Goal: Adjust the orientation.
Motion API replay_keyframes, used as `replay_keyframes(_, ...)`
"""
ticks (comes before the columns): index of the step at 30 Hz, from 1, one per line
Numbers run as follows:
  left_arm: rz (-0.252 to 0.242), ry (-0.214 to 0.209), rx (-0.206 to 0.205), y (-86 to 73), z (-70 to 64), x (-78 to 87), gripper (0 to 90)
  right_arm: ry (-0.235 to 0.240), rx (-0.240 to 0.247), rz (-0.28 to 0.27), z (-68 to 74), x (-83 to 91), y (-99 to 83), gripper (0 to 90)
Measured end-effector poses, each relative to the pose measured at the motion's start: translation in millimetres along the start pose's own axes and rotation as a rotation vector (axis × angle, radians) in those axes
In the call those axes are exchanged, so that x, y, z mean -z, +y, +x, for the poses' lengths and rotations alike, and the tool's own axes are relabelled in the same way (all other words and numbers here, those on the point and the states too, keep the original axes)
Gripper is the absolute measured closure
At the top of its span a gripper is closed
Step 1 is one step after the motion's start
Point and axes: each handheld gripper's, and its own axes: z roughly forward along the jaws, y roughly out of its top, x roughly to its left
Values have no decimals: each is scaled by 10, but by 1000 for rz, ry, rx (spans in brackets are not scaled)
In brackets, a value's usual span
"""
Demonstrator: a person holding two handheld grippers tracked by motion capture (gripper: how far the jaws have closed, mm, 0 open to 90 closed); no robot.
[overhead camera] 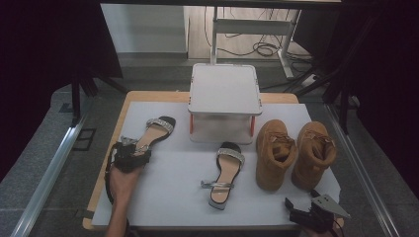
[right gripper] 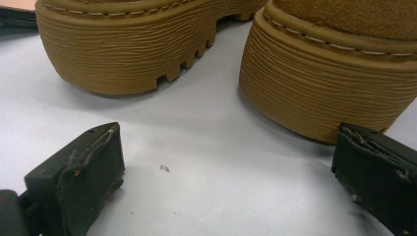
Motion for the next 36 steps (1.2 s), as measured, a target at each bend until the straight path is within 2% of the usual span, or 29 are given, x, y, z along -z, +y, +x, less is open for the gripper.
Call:
replay_keyframes(13, -63, -8, -1, 9, -47, 110, 391, 0, 0, -1, 0, 0, -1, 0)
replay_keyframes(36, -96, -53, -14, -68, -129, 309, 392, 0, 0, -1, -1, 0, -1, 0)
